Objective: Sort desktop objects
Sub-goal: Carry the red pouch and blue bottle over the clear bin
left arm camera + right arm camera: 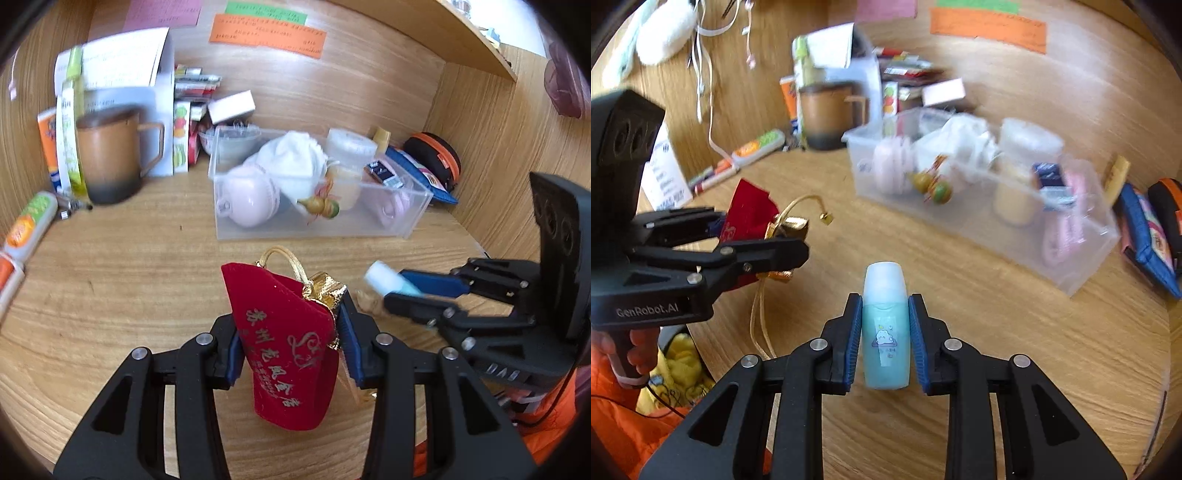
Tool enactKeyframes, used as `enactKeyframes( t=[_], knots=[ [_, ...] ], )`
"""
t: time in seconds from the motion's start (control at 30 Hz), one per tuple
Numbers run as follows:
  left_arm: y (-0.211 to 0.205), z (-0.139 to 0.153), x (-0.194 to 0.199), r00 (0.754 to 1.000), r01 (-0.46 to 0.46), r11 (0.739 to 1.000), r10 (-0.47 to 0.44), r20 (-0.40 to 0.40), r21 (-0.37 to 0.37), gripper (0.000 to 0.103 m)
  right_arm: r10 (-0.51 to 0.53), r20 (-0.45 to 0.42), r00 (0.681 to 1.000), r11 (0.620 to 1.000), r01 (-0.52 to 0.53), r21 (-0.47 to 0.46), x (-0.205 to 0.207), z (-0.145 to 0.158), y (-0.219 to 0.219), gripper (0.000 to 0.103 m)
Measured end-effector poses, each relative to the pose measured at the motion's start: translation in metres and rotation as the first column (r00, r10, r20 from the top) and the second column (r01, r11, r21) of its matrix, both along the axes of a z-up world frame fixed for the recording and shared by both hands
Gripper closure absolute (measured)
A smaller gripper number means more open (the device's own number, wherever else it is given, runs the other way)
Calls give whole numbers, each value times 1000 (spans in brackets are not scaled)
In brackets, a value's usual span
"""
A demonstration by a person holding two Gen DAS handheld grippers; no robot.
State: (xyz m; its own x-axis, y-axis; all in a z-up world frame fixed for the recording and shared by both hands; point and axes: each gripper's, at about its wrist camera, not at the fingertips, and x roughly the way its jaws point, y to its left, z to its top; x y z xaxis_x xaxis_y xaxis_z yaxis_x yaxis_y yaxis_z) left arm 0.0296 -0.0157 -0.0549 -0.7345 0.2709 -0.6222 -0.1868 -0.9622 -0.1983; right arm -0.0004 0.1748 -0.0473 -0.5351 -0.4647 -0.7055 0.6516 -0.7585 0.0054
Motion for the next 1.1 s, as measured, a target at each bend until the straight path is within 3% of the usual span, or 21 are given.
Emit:
enactKeyframes(
  t=[0.37, 0.8, 1.1],
  knots=[
    [10, 31, -15, 998, 21, 999, -24, -54, -41, 59, -83, -68, 994, 992, 76, -105, -19, 43, 34, 80],
    [3, 84, -52, 994, 94, 995, -96, -49, -37, 59, -98, -127, 987, 990, 83, -114, -42, 81, 46, 80],
    [-9, 115, -92, 990, 140, 990, -139, -22, 1, 59, -63, -155, 986, 994, 48, -103, -70, 104, 28, 80]
  ],
)
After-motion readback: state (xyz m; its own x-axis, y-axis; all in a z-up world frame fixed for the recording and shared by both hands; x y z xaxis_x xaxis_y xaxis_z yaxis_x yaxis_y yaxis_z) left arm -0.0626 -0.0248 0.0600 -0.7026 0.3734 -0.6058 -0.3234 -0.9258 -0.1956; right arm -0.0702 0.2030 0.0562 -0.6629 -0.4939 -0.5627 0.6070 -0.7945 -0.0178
